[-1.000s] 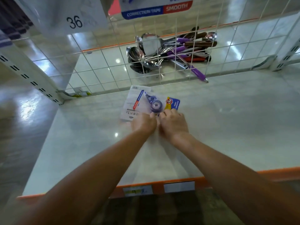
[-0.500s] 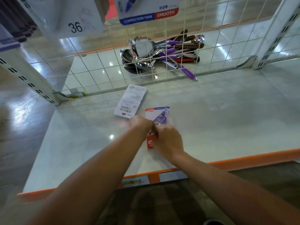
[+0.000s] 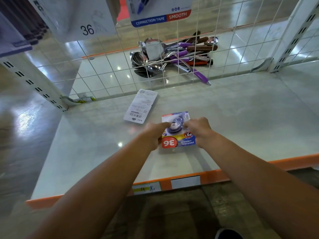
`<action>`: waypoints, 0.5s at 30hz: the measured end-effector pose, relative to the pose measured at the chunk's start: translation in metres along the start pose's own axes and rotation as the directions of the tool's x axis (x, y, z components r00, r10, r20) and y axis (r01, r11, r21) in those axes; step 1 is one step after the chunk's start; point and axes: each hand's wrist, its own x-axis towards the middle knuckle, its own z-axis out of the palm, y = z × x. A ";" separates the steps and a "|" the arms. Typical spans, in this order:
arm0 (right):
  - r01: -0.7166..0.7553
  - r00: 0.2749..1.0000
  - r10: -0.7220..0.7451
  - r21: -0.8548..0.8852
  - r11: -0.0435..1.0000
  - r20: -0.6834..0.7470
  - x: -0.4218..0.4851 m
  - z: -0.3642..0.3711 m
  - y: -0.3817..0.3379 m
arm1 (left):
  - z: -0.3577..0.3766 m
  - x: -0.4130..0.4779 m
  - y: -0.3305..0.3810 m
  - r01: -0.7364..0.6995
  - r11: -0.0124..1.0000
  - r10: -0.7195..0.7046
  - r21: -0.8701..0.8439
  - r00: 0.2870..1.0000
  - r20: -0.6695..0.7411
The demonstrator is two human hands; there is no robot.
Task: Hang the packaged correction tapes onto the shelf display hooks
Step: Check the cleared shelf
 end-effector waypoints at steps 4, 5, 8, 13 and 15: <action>-0.011 0.979 -0.011 0.107 0.994 0.206 -0.022 -0.017 -0.023 | -0.005 -0.031 0.018 0.039 0.999 -0.034 -0.025 0.981 0.193; 0.011 0.971 -0.033 0.094 0.995 0.236 -0.028 -0.023 -0.032 | -0.007 -0.038 0.025 0.004 1.000 -0.003 -0.007 0.977 0.212; 0.126 0.962 -0.130 0.032 0.991 0.240 -0.048 -0.040 -0.060 | -0.015 -0.059 0.045 -0.173 0.984 0.158 0.032 0.950 0.268; 0.556 0.786 -0.599 -0.603 0.573 0.156 -0.114 -0.062 -0.107 | -0.039 -0.115 0.067 -0.453 0.823 0.381 0.343 0.888 0.258; 0.690 0.596 -0.754 -0.656 0.306 0.275 -0.146 -0.068 -0.120 | -0.045 -0.140 0.079 -0.562 0.590 0.488 0.580 0.820 0.299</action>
